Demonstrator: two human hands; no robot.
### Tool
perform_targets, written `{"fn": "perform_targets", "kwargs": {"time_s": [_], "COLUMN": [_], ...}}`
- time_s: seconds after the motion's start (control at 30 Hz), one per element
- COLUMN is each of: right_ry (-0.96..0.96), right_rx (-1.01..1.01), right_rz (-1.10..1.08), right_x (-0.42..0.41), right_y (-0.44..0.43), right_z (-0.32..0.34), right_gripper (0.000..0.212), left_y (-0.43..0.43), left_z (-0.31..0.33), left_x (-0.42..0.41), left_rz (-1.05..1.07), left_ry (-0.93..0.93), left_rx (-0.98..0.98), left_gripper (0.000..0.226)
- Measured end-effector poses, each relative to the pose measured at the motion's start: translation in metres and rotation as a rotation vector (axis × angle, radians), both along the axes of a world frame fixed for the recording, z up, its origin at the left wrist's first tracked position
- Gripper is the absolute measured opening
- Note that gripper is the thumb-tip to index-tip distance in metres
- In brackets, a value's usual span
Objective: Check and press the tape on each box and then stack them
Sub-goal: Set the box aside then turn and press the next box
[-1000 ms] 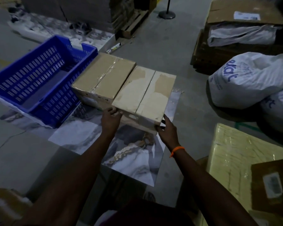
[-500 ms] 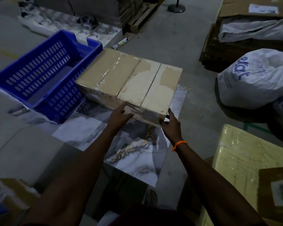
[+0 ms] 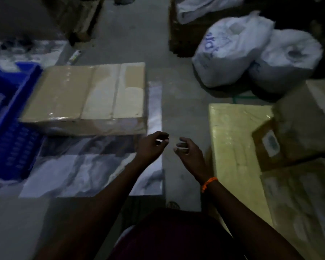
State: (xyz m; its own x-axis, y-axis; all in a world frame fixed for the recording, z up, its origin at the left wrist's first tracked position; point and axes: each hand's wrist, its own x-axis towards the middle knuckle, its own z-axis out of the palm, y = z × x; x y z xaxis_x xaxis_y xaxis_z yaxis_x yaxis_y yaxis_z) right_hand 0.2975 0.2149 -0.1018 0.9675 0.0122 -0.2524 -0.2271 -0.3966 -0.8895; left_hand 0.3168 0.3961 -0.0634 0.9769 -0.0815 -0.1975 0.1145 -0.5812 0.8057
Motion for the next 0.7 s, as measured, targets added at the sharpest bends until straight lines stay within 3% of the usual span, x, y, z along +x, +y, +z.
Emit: {"fn": "perform_targets", "kwargs": {"time_s": [0.3, 0.43, 0.6, 0.7], "right_ry": [-0.029, -0.225, -0.39, -0.274], "right_rx": [-0.058, -0.17, -0.341, -0.277], "right_rz": [-0.648, -0.936, -1.26, -1.394], "right_x": [-0.162, -0.228, -0.285, -0.286], "right_y": [-0.158, -0.2, -0.242, -0.264], "right_z": [0.018, 0.063, 0.093, 0.084], "right_gripper": [0.036, 0.03, 0.021, 0.047], "left_y": [-0.184, -0.255, -0.341, -0.374], "left_z": [0.002, 0.018, 0.052, 0.062], "left_x": [-0.042, -0.069, -0.098, -0.095], "left_rz": [-0.744, -0.982, -0.914, -0.821], "left_ry": [-0.077, -0.119, -0.326, -0.433], "left_rx": [0.014, -0.043, -0.291, -0.258], "left_gripper": [0.026, 0.029, 0.031, 0.035]}}
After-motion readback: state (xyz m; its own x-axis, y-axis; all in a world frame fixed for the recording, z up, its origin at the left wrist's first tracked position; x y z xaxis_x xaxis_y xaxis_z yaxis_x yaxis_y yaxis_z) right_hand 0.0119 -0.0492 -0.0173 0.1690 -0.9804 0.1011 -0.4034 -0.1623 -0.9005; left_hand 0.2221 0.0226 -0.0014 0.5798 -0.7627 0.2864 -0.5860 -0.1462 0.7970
